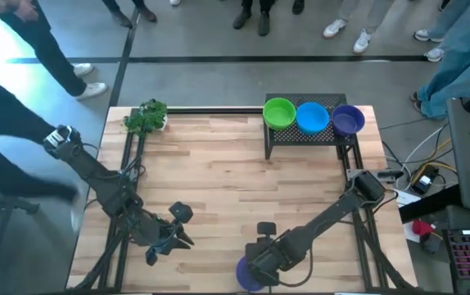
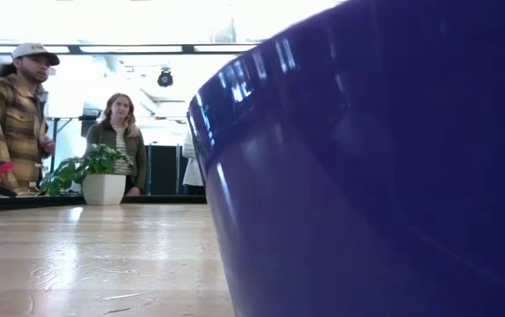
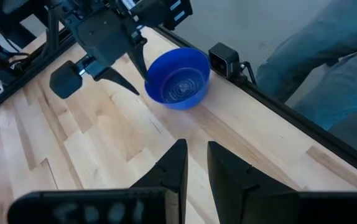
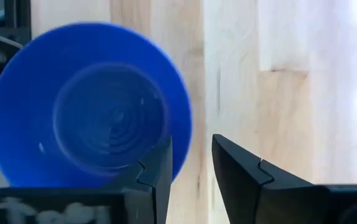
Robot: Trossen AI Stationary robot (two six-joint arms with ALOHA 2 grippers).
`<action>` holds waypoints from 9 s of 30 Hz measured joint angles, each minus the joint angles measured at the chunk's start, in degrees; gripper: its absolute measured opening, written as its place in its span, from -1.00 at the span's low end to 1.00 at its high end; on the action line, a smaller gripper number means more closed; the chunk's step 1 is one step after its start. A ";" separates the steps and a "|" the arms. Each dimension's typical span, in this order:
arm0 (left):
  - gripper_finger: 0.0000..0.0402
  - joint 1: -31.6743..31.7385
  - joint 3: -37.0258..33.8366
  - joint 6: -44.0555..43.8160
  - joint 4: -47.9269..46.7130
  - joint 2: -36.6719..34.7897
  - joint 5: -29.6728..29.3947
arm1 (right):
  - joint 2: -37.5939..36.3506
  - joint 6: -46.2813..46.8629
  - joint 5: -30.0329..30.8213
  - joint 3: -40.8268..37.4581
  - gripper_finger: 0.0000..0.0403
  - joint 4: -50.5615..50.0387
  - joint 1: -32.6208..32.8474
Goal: Pick & Place Mini bowls
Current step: Stack the violet bowl on top of the violet bowl on the shelf, then return to Home Position
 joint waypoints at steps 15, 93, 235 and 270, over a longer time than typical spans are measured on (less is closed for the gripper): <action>-0.72 -0.02 0.00 0.02 -0.18 0.00 0.00 | -0.02 3.32 0.69 -3.82 -0.47 2.58 -0.04; -0.72 24.73 0.28 8.49 10.44 -0.50 -11.61 | -58.18 13.93 23.34 -13.16 -0.96 -42.82 -33.15; -0.72 25.99 0.15 9.81 9.29 -0.50 -10.71 | -65.66 -2.23 36.05 -27.58 -0.51 -38.99 -67.12; -1.00 26.84 1.62 0.52 6.88 -10.57 -13.20 | -67.30 -8.90 14.91 -24.98 -0.96 -27.06 -27.37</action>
